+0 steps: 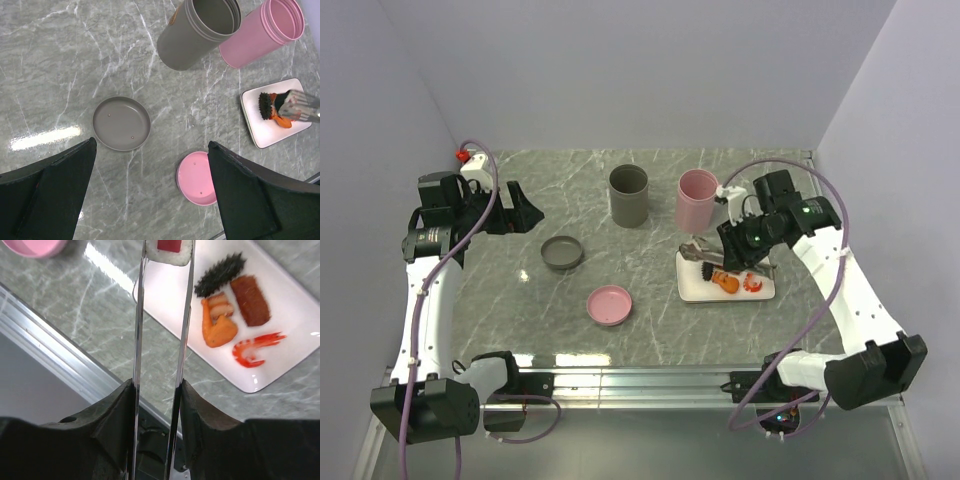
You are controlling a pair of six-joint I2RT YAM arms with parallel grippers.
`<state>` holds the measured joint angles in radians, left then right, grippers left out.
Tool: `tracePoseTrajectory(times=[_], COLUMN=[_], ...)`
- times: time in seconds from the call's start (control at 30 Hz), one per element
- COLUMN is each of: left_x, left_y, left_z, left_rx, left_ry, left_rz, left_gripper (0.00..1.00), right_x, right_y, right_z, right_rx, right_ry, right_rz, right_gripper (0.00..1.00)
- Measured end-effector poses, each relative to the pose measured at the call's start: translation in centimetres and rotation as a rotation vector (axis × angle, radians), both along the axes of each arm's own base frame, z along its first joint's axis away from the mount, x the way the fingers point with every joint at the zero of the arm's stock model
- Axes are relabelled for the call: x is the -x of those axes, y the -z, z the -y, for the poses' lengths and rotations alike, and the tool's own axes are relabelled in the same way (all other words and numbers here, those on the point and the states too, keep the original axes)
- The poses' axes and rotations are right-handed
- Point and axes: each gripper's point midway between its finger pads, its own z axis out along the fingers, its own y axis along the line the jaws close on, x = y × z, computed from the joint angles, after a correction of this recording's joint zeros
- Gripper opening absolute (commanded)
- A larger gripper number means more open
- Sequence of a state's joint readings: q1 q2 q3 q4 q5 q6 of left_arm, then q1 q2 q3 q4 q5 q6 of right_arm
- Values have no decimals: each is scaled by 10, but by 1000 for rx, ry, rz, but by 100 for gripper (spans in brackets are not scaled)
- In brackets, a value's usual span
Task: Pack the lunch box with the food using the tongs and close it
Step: Pick up the fake food from the plate, then place the fake food in the packing box.
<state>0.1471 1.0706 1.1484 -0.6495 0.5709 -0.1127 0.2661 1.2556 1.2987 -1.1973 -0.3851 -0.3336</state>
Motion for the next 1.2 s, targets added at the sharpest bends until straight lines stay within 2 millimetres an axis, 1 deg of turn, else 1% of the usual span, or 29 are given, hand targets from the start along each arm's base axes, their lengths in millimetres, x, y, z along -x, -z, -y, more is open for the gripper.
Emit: tracePoseTrajectory(times=[0.07,0.13,0.27,0.37,0.47,0.5,0.57,0.63,0.73,0.83,0.93,1.07,1.2], left_x=[0,0,-1,-1,-1,-1,-2,-3,-4,-4,-4,-4,-4], left_y=[0,0,2,2,2,2,2,1,0,0,0,0,-1], left_z=[0,0,1,1,1,1,1,1,1,1,1,1,1], left_rx=[1,1,4,6,8,9,11,14,14,14,14,15,15], left_ry=[1,0,3,6,5,5,3,1,1,1,0,0,0], left_rz=[-1,-1,-7,-8,-10,-10,-10,-6,1,1,1,1,1], left_gripper=[99,99,99,99,99,99,99,99,99,99,99,99,99], right_x=[-5,-15,-42,-72,-102,-110,-126,-137,-146,-152,-154,-158,-159], right_y=[-15,-35,-77,-109,-124,-125,-120,-109,-91,-81,-80,-82,-82], right_z=[-1,-2,1,10,17,18,20,18,17,17,17,17,18], right_rx=[-14,-34,-67,-83,-87,-85,-81,-76,-69,-66,-68,-72,-71], right_ry=[1,8,48,100,142,151,164,167,174,184,195,201,204], right_rz=[50,111,238,320,358,359,339,305,250,223,225,239,241], right_gripper=[36,36,36,36,36,36,36,36,36,37,39,47,53])
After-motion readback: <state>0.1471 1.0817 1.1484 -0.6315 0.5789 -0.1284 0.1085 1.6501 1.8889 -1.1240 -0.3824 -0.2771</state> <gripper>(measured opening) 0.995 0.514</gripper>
